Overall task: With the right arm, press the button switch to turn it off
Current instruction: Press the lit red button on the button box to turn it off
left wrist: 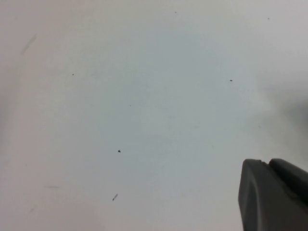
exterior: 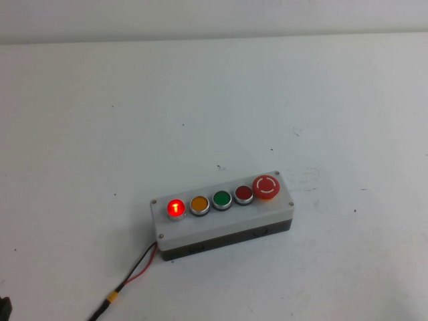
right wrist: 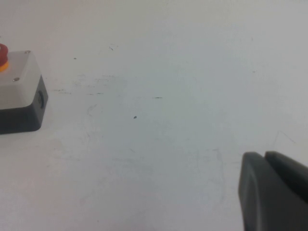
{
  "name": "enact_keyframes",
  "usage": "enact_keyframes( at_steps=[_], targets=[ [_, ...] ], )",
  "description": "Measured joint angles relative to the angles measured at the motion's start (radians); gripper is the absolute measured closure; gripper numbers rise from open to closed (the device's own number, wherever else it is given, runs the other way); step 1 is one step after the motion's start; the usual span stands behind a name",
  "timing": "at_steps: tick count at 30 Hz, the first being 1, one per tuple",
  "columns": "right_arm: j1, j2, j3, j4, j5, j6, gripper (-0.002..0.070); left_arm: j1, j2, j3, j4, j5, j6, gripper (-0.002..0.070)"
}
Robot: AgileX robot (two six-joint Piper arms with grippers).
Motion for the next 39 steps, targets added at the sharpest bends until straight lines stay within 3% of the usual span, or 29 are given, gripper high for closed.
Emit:
enact_keyframes(
  at_steps=[8,20,28,34,39],
  targets=[
    [0.0,0.0,0.0,0.039,-0.012,0.0,0.0692,0.0,0.0,0.0,0.0,0.0,0.0,0.0677],
    [0.0,0.0,0.0,0.578,-0.259,0.0,0.0692,0.0,0.0,0.0,0.0,0.0,0.0,0.0677],
    [0.0,0.0,0.0,0.728,-0.333,0.0,0.0692,0.0,0.0,0.0,0.0,0.0,0.0,0.0677],
    [0.0,0.01,-0.046,0.752,-0.203,0.0,0.0692,0.0,0.0,0.0,0.0,0.0,0.0,0.0677],
    [0.0,0.177,-0.229,0.641,0.015,0.0,0.0692,0.0,0.0,0.0,0.0,0.0,0.0,0.0677]
  ],
)
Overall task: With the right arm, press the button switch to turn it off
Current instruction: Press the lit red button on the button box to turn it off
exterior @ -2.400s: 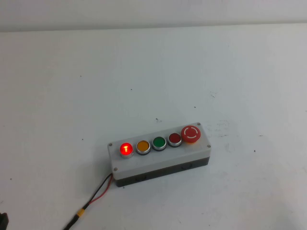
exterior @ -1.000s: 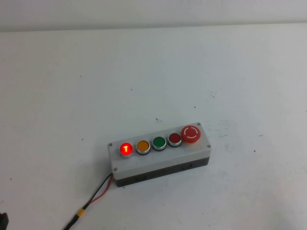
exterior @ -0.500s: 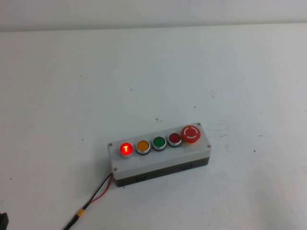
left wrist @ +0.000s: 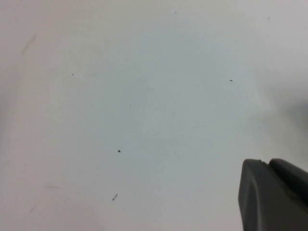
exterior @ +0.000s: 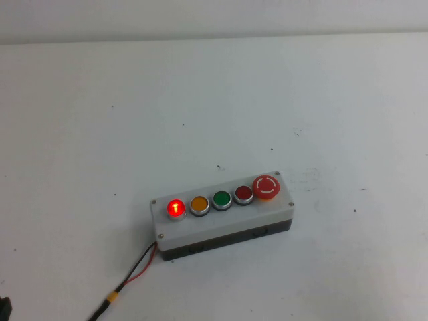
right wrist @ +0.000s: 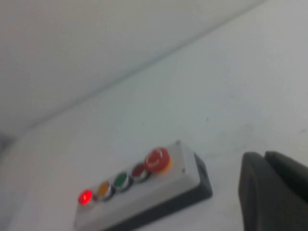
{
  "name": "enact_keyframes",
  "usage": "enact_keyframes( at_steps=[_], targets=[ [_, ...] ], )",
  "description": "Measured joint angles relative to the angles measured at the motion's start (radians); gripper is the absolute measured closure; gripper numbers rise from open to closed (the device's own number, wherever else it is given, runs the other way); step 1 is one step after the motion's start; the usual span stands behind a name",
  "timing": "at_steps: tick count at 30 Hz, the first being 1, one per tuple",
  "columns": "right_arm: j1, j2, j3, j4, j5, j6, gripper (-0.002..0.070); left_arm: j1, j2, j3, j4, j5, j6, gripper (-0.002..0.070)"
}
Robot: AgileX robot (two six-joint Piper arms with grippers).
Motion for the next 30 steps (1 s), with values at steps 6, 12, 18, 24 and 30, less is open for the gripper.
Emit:
enact_keyframes(
  at_steps=[6,12,18,24,30],
  targets=[
    [0.0,0.357,-0.235,-0.179,0.318,0.0,0.0692,0.0,0.0,0.0,0.0,0.0,0.0,0.0677],
    [0.003,0.709,-0.469,-0.285,0.535,-0.057,0.0691,0.0,0.0,0.0,0.0,0.0,0.0,0.0677],
    [0.178,0.993,-0.717,-0.436,0.58,-0.007,0.0691,0.0,0.0,0.0,0.0,0.0,0.0,0.0677],
    [0.473,1.236,-0.963,-0.623,0.602,0.128,0.0691,0.0,0.0,0.0,0.0,0.0,0.0,0.0677],
    [0.68,1.475,-1.245,-0.671,0.624,0.147,0.0691,0.0,0.0,0.0,0.0,0.0,0.0,0.0677]
  ],
)
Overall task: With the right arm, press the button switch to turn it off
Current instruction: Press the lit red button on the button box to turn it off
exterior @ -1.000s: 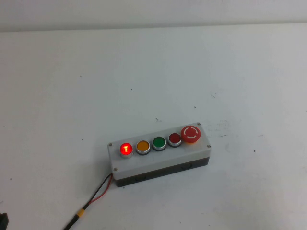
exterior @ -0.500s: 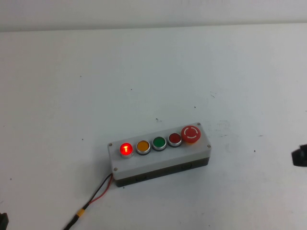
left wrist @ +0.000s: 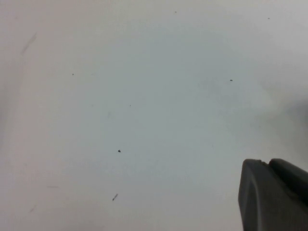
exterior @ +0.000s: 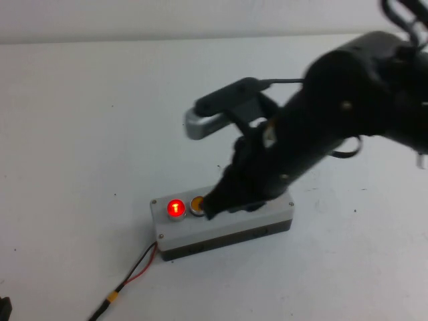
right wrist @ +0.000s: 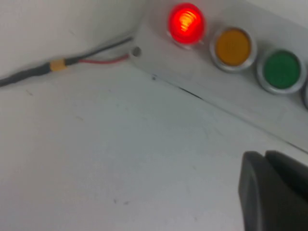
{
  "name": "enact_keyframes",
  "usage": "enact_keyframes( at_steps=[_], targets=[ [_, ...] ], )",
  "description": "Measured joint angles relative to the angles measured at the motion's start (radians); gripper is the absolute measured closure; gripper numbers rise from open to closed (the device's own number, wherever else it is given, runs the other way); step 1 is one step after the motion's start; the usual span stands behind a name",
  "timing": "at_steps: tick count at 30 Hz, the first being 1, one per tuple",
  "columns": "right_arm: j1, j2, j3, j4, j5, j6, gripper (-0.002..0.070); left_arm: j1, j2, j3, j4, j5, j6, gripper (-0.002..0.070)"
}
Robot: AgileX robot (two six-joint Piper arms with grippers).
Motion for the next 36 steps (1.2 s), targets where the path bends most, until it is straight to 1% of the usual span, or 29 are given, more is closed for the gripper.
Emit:
enact_keyframes(
  at_steps=[4,8,11,15,36],
  targets=[
    [0.069,0.179,-0.22,-0.003,0.079,0.002,0.0691,0.0,0.0,0.0,0.0,0.0,0.0,0.0677],
    [0.085,0.326,-0.399,-0.007,0.141,0.002,0.0691,0.0,0.0,0.0,0.0,0.0,0.0,0.0677],
    [0.085,0.391,-0.474,-0.015,0.169,0.002,0.0691,0.0,0.0,0.0,0.0,0.0,0.0,0.0677],
    [0.085,0.435,-0.516,-0.018,0.178,0.002,0.0691,0.0,0.0,0.0,0.0,0.0,0.0,0.0677],
    [0.071,0.49,-0.531,-0.052,0.175,0.002,0.0691,0.0,0.0,0.0,0.0,0.0,0.0,0.0677]
  ],
)
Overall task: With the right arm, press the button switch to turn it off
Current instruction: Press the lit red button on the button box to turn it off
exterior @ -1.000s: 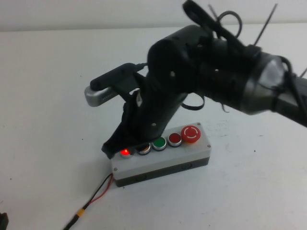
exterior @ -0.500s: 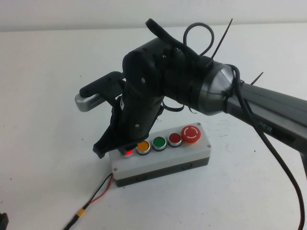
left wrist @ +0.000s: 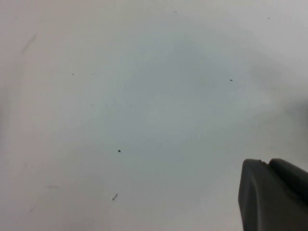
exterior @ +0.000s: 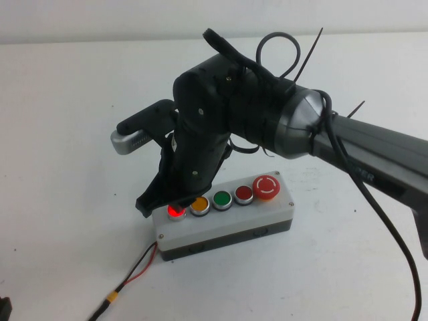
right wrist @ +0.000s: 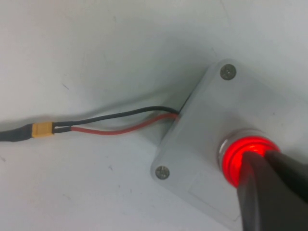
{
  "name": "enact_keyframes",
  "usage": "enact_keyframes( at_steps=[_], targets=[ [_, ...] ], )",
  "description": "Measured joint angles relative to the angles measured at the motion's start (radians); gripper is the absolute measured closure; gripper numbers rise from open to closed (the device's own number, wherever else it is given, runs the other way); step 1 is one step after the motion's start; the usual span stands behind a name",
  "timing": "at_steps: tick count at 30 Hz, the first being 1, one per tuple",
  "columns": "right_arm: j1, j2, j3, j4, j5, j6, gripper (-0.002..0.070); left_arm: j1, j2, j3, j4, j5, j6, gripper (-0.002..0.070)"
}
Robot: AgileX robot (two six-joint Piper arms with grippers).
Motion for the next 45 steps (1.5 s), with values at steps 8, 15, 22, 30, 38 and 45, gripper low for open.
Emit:
enact_keyframes(
  at_steps=[8,15,22,30,38,45],
  targets=[
    [-0.004,0.012,-0.011,0.009,0.013,0.0,0.0691,0.0,0.0,0.0,0.0,0.0,0.0,0.0677],
    [-0.006,0.003,-0.013,0.01,0.013,-0.009,0.0691,0.0,0.0,0.0,0.001,0.0,0.0,0.0677],
    [-0.003,-0.17,0.047,-0.006,0.031,-0.041,0.0691,0.0,0.0,0.0,0.001,0.0,0.0,0.0677],
    [0.004,-0.556,0.309,-0.067,0.001,-0.023,0.0691,0.0,0.0,0.0,0.001,0.0,0.0,0.0677],
    [0.004,-0.93,0.701,-0.087,-0.079,0.025,0.0692,0.0,0.0,0.0,0.001,0.0,0.0,0.0677],
    [0.004,-1.084,0.868,-0.067,-0.004,0.025,0.0692,0.0,0.0,0.0,0.002,0.0,0.0,0.0677]
  ],
)
